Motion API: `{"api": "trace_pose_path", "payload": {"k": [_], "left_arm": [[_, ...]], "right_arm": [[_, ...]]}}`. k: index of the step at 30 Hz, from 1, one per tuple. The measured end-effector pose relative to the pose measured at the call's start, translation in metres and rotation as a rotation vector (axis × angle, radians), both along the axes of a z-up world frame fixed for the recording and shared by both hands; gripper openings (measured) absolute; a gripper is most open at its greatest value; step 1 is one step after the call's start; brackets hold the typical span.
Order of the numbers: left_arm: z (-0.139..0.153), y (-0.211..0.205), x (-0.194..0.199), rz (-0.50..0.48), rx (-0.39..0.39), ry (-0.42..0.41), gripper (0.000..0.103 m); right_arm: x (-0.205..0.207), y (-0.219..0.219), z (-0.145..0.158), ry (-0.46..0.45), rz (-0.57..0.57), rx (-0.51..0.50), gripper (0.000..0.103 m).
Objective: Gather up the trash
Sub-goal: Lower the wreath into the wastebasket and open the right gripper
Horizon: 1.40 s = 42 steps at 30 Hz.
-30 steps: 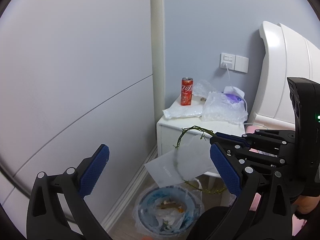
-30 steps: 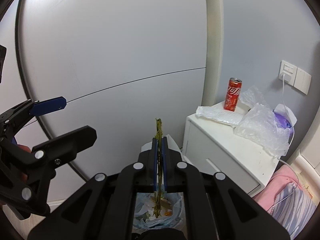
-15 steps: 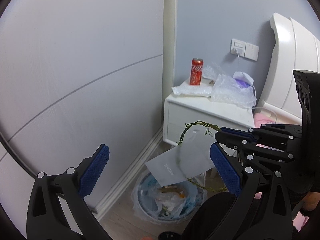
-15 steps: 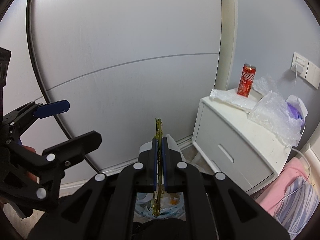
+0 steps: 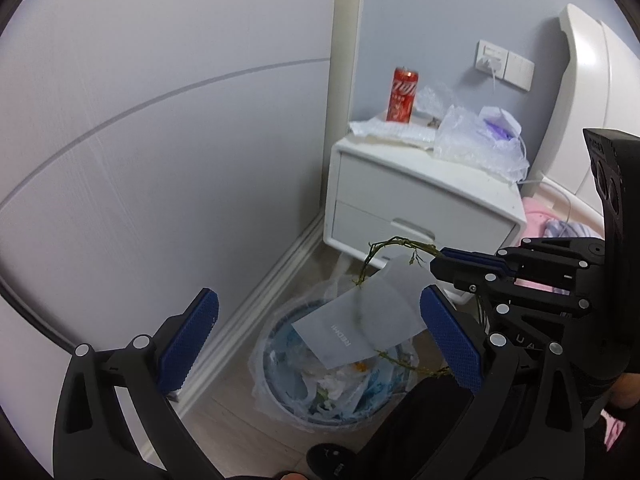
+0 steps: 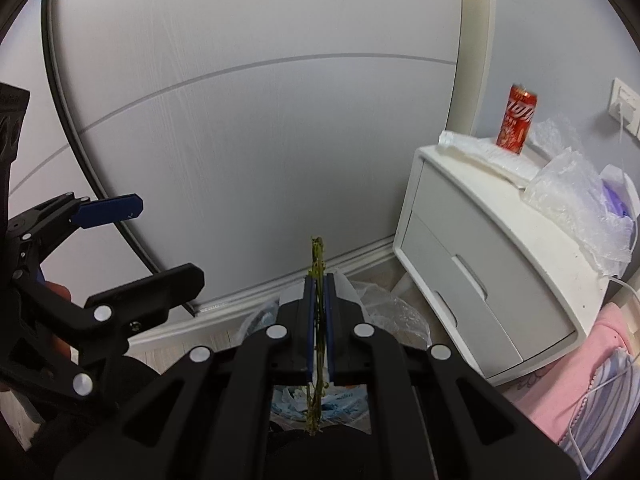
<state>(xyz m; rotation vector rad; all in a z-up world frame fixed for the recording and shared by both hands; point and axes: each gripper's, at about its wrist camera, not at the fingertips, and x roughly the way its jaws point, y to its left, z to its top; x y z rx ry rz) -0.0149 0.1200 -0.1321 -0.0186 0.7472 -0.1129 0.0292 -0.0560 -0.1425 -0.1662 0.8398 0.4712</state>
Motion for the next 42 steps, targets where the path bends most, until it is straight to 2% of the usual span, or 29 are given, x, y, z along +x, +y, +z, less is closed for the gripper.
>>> {"api": "trace_pose_path", "payload": {"k": [11,15,22,30,35,42], "left_arm": [[-0.055,0.004,0.035,-0.005,-0.011,0.094,0.098],[-0.074,0.008,0.047,0.006,-0.007,0.117,0.098],[-0.111,0.019,0.065,0.03,-0.03,0.171,0.098],[-0.152,0.014,0.087,0.0,-0.029,0.245,0.098],[-0.161,0.013,0.099,-0.008,-0.078,0.251,0.098],[-0.182,0.008,0.111,-0.027,-0.081,0.295,0.098]], "right_arm": [[0.032,-0.001,-0.049,0.11,0.07,-0.053,0.006],[0.048,0.0,-0.071,0.155,0.112,-0.038,0.006],[0.078,0.011,-0.112,0.211,0.189,-0.08,0.006],[0.102,0.023,-0.157,0.283,0.257,-0.117,0.006],[0.116,0.024,-0.181,0.327,0.266,-0.116,0.006],[0.117,0.027,-0.209,0.37,0.279,-0.124,0.006]]}}
